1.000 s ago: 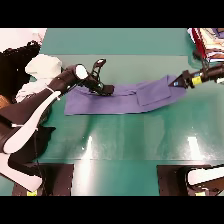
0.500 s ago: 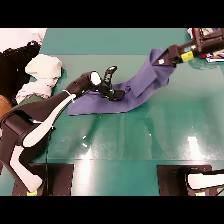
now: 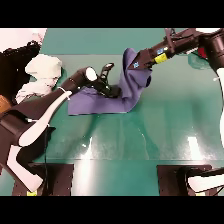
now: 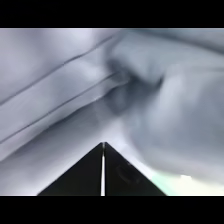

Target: Fold the shirts.

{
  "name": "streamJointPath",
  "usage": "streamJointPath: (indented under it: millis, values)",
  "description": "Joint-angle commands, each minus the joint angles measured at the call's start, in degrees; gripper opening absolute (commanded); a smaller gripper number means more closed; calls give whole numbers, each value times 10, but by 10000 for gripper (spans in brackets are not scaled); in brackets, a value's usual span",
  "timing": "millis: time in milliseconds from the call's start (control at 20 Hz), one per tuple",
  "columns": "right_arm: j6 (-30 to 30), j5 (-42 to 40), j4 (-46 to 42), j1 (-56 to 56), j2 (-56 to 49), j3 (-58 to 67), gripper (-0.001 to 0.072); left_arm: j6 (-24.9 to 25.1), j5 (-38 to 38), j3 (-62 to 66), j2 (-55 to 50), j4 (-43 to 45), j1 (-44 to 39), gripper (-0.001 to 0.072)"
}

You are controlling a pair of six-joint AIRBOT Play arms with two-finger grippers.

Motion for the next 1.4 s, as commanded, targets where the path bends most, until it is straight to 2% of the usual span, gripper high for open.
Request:
streamJointPath:
  millis: [0,150,300,350,450,500,550,700,900,950,1000,1150,1350]
  values:
    - [-19,-13,1,30,-17,1,11,3,-74,4,45,109,56,22]
    - [-53,-69,34,73,-41,1,12,0,-113,4,119,190,147,23]
    - [-109,-158,133,135,-106,24,13,4,-122,4,188,194,237,23]
    - [-114,-177,134,161,-144,56,69,4,-122,4,208,194,262,23]
    - [-135,-221,135,208,-213,115,419,4,-124,4,238,193,298,23]
    - [-135,-252,136,224,-231,122,549,4,-127,4,249,193,311,23]
    - [-135,-269,139,233,-235,110,573,4,-133,4,258,193,323,23]
    - [-134,-273,111,217,-189,39,554,4,-157,4,273,193,342,24]
    - [-79,-223,-28,132,-98,-41,553,5,-230,-8,273,157,341,26]
    - [-72,-210,-47,104,-77,-67,553,12,-241,-21,273,143,339,180]
    - [-71,-198,-50,76,-57,-96,553,22,-249,-40,273,130,335,417]
    - [-64,-191,-49,3,-4,-187,552,35,-250,-130,277,110,295,426]
    - [-63,-197,-49,-55,46,-291,552,35,-194,-271,292,104,219,427]
